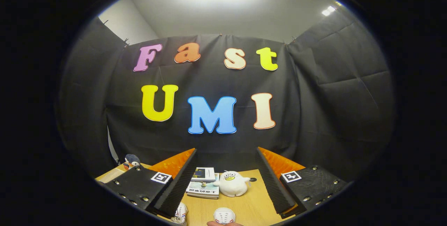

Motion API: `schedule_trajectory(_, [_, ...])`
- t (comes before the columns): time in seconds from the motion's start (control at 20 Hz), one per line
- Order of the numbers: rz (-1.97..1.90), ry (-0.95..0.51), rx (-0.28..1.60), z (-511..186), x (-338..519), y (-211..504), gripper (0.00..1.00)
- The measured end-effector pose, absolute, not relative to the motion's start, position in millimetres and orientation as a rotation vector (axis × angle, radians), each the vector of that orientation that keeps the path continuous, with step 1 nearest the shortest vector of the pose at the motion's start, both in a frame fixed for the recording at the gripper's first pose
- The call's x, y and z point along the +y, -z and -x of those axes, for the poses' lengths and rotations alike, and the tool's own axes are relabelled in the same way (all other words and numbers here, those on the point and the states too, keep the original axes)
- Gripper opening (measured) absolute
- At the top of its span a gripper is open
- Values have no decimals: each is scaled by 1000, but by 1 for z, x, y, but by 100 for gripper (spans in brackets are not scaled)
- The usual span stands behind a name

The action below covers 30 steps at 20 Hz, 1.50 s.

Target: Open the storage box then place both shoes into the box .Put the left shoe in first, then the right shoe, with the right side of both shoes facing outward in a uniform manner.

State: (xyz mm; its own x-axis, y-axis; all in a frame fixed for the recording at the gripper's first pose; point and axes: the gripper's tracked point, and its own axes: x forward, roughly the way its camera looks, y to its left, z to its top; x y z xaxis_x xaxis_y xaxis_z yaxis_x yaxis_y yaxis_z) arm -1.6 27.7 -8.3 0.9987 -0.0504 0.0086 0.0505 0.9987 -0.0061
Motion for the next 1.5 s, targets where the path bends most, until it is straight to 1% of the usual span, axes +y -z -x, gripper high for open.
schedule_trajectory(0.25, [7, 60, -15, -1, 37, 15, 99])
schedule_trajectory(0.4, [-1, 12, 1, -8, 51, 26, 98])
schedule_trajectory(0.55, [-41, -69, 50, -19, 68, 49, 99])
schedule_trajectory(0.9, [-238, -348, 308, -38, 147, 135, 99])
schedule_trajectory(1.2, [-354, -581, 530, -33, 231, 199, 98])
schedule_trajectory(1.35, [-446, -657, 668, -28, 266, 236, 98])
schedule_trajectory(1.5, [-516, -702, 787, -25, 294, 270, 96])
